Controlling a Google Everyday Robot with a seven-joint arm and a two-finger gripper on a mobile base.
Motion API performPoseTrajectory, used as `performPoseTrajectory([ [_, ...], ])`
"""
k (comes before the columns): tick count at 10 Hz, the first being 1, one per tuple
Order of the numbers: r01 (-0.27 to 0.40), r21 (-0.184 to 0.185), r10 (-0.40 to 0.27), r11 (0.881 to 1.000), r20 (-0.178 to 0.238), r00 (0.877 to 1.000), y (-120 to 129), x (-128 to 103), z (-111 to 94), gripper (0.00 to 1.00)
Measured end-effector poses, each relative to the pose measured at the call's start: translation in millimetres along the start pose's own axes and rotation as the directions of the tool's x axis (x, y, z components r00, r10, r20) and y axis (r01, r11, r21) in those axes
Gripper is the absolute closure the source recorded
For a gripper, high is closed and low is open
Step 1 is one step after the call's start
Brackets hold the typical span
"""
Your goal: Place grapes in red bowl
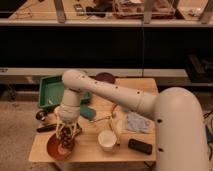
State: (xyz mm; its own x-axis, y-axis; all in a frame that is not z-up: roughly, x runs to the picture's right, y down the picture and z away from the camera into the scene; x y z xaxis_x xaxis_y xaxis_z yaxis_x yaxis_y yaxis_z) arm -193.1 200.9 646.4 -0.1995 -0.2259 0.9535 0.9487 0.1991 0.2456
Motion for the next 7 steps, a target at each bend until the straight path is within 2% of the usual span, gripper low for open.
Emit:
performPoseTrajectory([
  [3,-0.029,-0.029,0.029,0.999,0.002,1.000,1,12,7,0.75],
  [5,-0.037,-0.033,0.037,0.999,0.001,0.999,-3,18,11,0.53],
  [6,-0.036,-0.035,0.036,0.999,-0.003,0.999,-5,18,11,0.44],
  [7,-0.039,-0.044,0.038,0.998,-0.019,0.999,-10,19,10,0.34],
])
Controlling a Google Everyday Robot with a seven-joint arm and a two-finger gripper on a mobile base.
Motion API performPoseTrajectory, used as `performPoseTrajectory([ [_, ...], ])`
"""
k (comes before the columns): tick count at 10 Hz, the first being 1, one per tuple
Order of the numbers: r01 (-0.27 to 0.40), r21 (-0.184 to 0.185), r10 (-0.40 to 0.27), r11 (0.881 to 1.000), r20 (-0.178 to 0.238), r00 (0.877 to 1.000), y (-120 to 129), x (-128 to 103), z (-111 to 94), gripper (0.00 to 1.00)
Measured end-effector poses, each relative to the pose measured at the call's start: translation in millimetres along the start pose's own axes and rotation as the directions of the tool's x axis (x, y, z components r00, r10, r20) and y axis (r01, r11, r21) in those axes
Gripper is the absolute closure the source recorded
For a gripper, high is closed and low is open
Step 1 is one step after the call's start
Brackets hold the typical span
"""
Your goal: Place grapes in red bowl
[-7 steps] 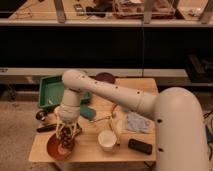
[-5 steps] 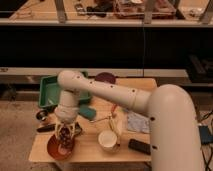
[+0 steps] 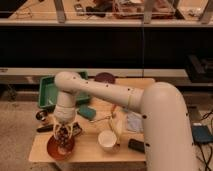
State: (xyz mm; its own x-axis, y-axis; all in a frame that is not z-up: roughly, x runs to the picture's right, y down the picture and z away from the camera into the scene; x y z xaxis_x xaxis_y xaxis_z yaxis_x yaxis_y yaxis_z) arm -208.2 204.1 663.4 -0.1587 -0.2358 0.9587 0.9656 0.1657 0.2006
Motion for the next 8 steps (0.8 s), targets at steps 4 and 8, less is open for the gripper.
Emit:
performPoseTrajectory([
  [4,0.000,-0.017,-0.001,1.000,-0.075,0.997,-10.5,-2.8,-2.8,0.31],
  [8,0.002,-0.018,-0.003,1.000,-0.074,0.997,-11.8,-3.1,-2.3,0.31],
])
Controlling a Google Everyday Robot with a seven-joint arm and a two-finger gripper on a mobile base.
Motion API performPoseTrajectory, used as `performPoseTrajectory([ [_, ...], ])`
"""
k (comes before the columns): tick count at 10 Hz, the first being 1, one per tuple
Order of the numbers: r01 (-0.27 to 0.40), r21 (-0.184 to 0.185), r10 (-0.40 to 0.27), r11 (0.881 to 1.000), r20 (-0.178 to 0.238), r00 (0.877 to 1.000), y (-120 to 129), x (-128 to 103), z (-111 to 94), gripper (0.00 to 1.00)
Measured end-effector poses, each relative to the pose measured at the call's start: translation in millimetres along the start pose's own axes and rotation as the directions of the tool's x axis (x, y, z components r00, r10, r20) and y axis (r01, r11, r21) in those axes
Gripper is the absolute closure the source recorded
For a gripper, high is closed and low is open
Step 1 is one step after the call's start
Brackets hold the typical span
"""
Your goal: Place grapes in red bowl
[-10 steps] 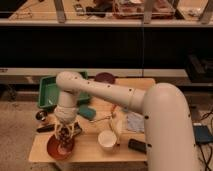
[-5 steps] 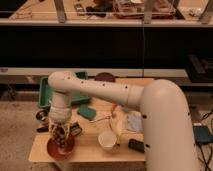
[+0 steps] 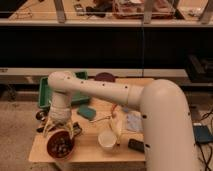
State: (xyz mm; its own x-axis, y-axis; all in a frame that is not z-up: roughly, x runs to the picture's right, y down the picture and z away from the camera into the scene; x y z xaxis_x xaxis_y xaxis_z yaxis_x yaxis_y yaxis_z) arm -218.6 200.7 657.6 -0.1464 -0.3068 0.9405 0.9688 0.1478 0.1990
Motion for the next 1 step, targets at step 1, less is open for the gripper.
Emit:
performPoseTrajectory([
  [1,0.000,0.000,0.000,1.000,0.000,1.000,-0.1,-0.1,-0.1,0.31],
])
